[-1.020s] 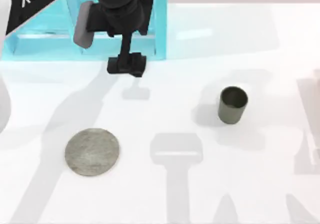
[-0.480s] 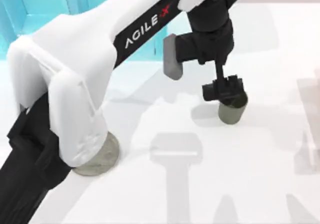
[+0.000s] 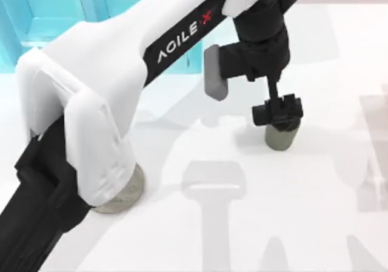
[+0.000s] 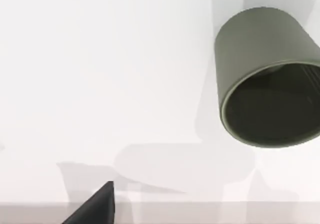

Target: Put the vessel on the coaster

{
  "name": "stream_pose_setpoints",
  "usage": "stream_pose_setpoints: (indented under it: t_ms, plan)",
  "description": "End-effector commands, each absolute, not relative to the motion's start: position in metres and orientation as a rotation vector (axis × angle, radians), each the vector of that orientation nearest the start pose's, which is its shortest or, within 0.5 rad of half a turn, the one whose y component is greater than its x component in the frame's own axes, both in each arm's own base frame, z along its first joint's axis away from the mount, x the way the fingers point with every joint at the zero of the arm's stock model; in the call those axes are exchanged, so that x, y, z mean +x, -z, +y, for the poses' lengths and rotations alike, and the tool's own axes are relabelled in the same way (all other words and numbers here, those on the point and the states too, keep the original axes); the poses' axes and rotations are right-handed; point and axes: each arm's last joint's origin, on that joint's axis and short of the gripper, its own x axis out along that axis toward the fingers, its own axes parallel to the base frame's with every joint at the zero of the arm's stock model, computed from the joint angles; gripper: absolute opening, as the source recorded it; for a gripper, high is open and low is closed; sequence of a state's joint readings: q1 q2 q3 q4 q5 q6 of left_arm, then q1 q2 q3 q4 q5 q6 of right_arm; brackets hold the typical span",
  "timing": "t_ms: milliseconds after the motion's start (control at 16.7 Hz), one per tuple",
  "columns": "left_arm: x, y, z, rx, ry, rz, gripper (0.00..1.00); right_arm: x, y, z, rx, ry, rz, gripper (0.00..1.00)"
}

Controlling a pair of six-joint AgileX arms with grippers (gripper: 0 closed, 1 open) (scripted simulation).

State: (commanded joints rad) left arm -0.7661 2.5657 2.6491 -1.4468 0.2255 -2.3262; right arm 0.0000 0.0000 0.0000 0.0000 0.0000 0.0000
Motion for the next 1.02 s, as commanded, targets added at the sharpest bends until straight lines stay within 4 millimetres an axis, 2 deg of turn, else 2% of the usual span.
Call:
stream_pose_setpoints:
  t_ms: [180, 480, 600, 840, 1020]
  plan:
    - [0.367, -0.208, -0.359, -1.407, -1.041, 1.437, 1.00, 0.106, -0.160, -0.001, 0.000, 0.000, 0.000, 1.00]
    - [0.367, -0.149, -0.378, -1.416, -1.029, 1.436, 1.00, 0.106, -0.160, -0.001, 0.000, 0.000, 0.000, 1.00]
    - [0.364, -0.135, -0.381, -1.411, -1.037, 1.436, 1.00, 0.106, -0.160, -0.001, 0.000, 0.000, 0.000, 1.00]
    - [0.364, -0.133, -0.382, -1.410, -1.038, 1.436, 1.00, 0.106, -0.160, -0.001, 0.000, 0.000, 0.000, 1.00]
    - [0.364, -0.133, -0.382, -1.410, -1.038, 1.436, 0.77, 0.106, -0.160, -0.001, 0.000, 0.000, 0.000, 1.00]
